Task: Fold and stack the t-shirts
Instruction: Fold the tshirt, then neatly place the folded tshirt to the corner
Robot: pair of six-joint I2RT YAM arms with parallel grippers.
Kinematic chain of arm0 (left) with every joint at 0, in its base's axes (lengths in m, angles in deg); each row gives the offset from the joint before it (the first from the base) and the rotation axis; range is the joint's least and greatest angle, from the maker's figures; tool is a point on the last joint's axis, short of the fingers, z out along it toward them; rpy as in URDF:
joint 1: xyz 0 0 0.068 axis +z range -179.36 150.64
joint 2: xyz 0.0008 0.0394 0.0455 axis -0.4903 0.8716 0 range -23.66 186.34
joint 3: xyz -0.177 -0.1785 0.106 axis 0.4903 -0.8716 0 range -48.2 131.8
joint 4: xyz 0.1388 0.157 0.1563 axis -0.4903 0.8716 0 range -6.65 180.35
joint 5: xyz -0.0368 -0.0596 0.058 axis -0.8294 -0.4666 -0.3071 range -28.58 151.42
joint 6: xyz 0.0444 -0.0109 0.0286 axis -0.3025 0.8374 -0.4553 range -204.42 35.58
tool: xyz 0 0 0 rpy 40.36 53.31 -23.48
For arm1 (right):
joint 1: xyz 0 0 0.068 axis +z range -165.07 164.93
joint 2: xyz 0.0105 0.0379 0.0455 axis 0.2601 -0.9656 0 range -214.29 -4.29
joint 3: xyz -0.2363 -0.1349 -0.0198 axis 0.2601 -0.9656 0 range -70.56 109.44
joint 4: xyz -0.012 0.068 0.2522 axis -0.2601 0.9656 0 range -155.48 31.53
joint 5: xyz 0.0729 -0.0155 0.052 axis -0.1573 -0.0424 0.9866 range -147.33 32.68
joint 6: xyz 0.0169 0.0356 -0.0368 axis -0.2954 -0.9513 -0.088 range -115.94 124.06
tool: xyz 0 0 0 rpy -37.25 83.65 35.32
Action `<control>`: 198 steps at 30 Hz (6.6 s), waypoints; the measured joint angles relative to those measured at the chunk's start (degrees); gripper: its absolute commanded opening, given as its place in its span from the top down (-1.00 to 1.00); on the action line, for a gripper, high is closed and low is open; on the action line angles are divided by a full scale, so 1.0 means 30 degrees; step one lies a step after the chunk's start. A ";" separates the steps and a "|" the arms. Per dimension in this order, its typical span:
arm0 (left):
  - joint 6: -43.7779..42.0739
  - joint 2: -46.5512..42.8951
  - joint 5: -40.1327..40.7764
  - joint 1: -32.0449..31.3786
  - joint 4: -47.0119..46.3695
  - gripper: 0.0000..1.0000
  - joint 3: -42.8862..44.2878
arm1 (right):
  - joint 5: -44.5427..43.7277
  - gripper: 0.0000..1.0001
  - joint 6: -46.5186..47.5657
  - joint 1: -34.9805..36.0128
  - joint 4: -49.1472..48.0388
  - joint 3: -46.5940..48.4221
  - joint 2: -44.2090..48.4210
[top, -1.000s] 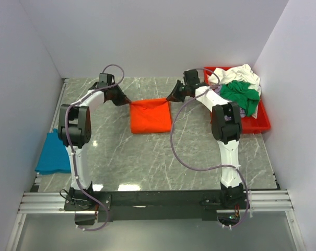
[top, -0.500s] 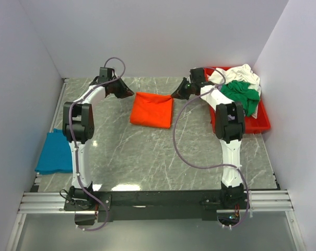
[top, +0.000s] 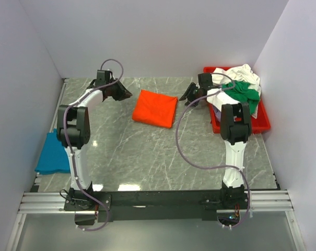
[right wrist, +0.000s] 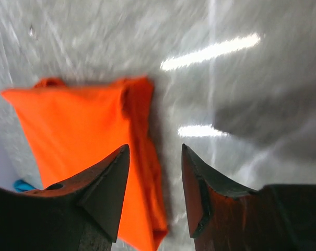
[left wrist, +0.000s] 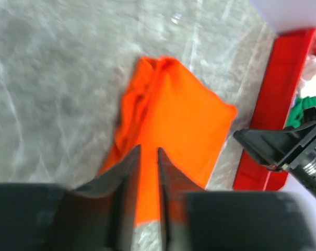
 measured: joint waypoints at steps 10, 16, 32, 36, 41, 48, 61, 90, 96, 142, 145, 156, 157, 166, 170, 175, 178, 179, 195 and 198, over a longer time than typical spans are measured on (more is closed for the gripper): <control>0.0138 -0.2237 0.3249 -0.3577 -0.0867 0.99 -0.2412 | -0.2747 -0.02 0.0605 0.4401 -0.0197 -0.1129 0.3781; 0.0357 -0.0889 0.4328 -0.4991 -0.0845 0.99 -0.3759 | -0.2681 -0.01 0.0707 0.5719 -0.0233 -0.1093 0.2601; 0.1967 -0.3402 0.6339 -0.6572 -0.3592 0.99 -0.9012 | -0.3606 0.00 0.1341 0.5938 -0.0350 -0.4670 0.2725; 0.2506 -0.5472 0.6426 -0.7410 -0.4051 0.99 -1.1817 | -0.3614 0.00 0.1304 0.6346 -0.1268 -0.7912 0.4867; 0.3417 -0.8240 0.6812 -0.8925 -0.4903 0.99 -1.5467 | -0.3949 0.01 0.1144 0.7621 -0.2696 -1.2393 0.8036; 0.5246 -1.2611 0.7191 -1.1052 -0.5464 0.89 -2.0240 | -0.4546 0.00 0.0503 0.9945 -0.3657 -1.7762 1.2619; 0.5705 -1.9037 0.8306 -1.1118 -0.2637 0.75 -2.1223 | -0.8386 0.01 -0.0401 1.4455 -0.1370 -1.7697 1.6895; 0.5064 -2.1791 0.8320 -0.8823 0.0117 0.13 -2.1872 | -0.9945 -0.04 -0.1253 1.5016 -0.0729 -1.9380 1.8280; 0.3286 -1.8447 0.6725 -0.5843 -0.1129 -0.22 -2.1500 | -0.8721 -0.03 -0.1093 1.3952 -0.2127 -2.0648 1.6946; 0.7512 -0.8779 1.0557 -0.5559 0.5391 0.99 -1.1030 | -0.6965 -0.03 -0.0379 1.2823 -0.1370 -2.2316 2.2316; 0.8036 -0.8714 1.1271 -0.4160 0.7016 0.99 -0.9573 | -0.6958 -0.03 -0.0379 1.2808 -0.1129 -2.2294 2.2593; 0.8437 -0.9326 1.1795 0.2914 1.0280 0.99 -0.8801 | -0.6747 -0.03 -0.0313 1.2808 -0.0408 -2.1915 2.2790; 0.8393 -0.9632 1.1774 0.3468 1.0455 0.99 -0.8794 | -0.6710 -0.03 -0.0321 1.2801 -0.0393 -2.1842 2.2790; 0.7890 -1.1577 1.0965 0.7621 1.1191 0.99 -0.7606 | -0.6062 -0.02 -0.0321 1.2794 -0.0561 -2.1551 2.2469; 0.7934 -1.1417 1.0499 0.8480 1.1519 0.99 -0.6273 | -0.5807 -0.03 -0.0321 1.2794 -0.0561 -2.1362 2.2272; 0.8123 -1.0586 1.0061 0.9071 1.1489 0.99 -0.4371 | -0.5719 -0.03 -0.0313 1.2794 -0.0532 -2.1223 2.2243; 0.8138 -0.9945 0.9836 0.9522 1.1526 0.99 -0.3548 | -0.5661 -0.03 -0.0313 1.2794 -0.0546 -2.1165 2.2243; 0.8145 -0.9850 0.9799 0.9639 1.1519 0.99 -0.3468 | -0.5654 -0.03 -0.0313 1.2794 -0.0539 -2.1165 2.2243; 0.8335 -1.2692 0.9814 1.1417 1.1227 0.99 -0.6739 | -0.5574 -0.02 -0.0313 1.2917 -0.0481 -2.1165 2.2119; 0.8553 -1.3245 0.9814 1.1657 1.1154 0.99 -0.7074 | -0.5595 -0.02 -0.0299 1.2932 -0.0240 -2.1099 2.2148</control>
